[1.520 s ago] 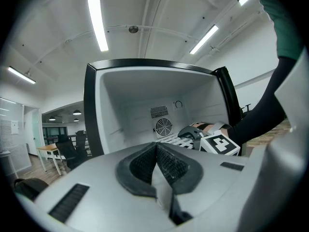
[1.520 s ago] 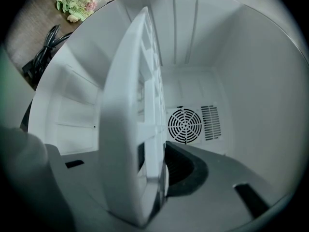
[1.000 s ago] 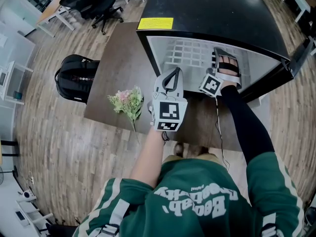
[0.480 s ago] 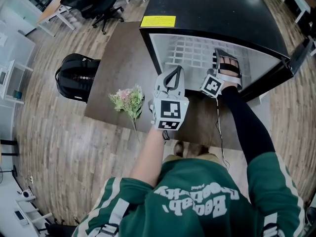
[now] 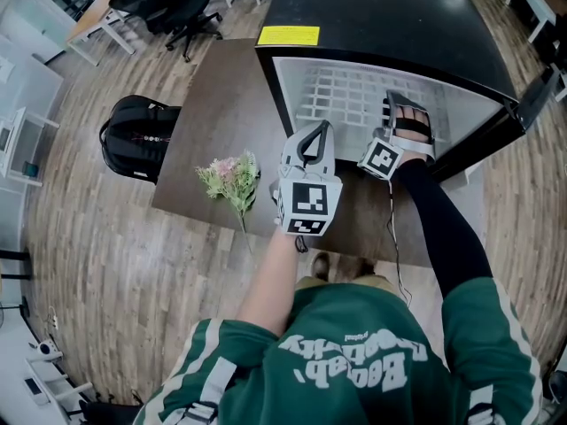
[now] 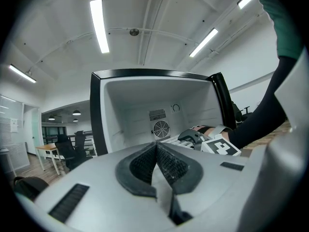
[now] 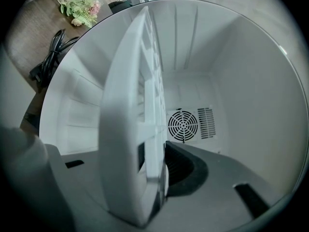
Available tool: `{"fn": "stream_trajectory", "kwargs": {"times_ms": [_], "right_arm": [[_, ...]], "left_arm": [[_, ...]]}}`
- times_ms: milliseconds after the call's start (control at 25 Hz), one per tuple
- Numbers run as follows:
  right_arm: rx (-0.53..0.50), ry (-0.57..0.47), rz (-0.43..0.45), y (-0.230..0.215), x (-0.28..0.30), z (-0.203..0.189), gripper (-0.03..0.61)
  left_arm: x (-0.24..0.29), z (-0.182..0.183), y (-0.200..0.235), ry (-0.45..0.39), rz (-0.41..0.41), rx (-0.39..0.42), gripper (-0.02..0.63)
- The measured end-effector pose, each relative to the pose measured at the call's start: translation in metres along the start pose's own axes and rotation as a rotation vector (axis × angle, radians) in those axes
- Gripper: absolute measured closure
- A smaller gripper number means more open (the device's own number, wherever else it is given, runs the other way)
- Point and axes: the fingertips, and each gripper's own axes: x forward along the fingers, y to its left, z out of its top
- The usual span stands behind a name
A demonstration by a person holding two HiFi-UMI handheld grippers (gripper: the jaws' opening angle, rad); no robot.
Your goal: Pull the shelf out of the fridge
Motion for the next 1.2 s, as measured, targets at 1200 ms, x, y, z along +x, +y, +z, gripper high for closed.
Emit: {"fn": "stream_trajectory", "kwargs": {"times_ms": [1200], "right_arm": [[-0.008, 0.000, -0.008, 0.004, -0.032, 0.000, 0.435]], "left_arm": [[-0.026, 0.004, 0.001, -0.009, -0.011, -0.002, 0.598]]}}
